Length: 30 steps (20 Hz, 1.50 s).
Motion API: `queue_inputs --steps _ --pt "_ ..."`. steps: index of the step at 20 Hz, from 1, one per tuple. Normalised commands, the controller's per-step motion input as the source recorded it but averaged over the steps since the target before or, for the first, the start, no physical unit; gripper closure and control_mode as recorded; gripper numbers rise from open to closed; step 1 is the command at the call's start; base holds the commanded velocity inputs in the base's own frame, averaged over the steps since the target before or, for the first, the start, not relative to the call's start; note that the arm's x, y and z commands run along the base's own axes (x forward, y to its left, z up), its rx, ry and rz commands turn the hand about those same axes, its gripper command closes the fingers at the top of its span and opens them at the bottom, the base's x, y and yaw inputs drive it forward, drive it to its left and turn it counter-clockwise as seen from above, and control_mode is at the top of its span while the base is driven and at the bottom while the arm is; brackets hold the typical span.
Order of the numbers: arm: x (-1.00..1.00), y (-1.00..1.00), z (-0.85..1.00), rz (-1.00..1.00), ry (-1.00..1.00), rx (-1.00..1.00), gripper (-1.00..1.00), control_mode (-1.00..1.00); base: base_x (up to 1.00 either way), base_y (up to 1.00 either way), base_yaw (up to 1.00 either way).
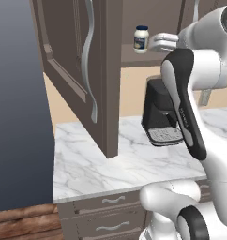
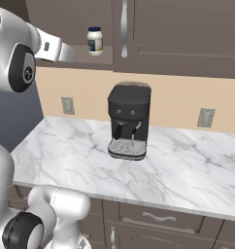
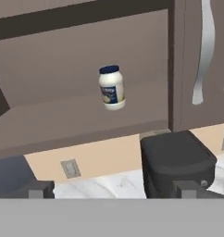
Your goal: The dining table condiment station is running low on mayonnaise. Refill the condiment station by opening the cabinet and taking the mayonnaise from the cabinet and placing it on the dining table.
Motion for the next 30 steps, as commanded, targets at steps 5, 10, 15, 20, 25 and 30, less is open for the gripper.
queue_inputs --steps 5,10,15,20,25,30 --pt "0.29 0.0 -0.04 0.0 -0.19 -0.12 -1.0 -1.0 0.0 0.0 0.0" --pt "0.49 -0.01 0.0 0.0 -0.02 0.0 -1.0 -1.0 0.0 0.0 0.0" --pt "0.66 -0.04 0.03 0.0 0.0 0.0 -1.0 -1.0 0.0 0.0 0.0" --pt "0.5 -0.04 0.11 0.0 0.02 0.0 -1.0 -1.0 0.0 0.0 0.0" --pt "0.38 -0.14 0.0 0.0 0.0 0.0 -1.0 -1.0 0.0 0.0 0.0" --pt "0.35 -0.09 0.0 0.0 0.0 0.0 -1.0 -1.0 0.0 0.0 0.0"
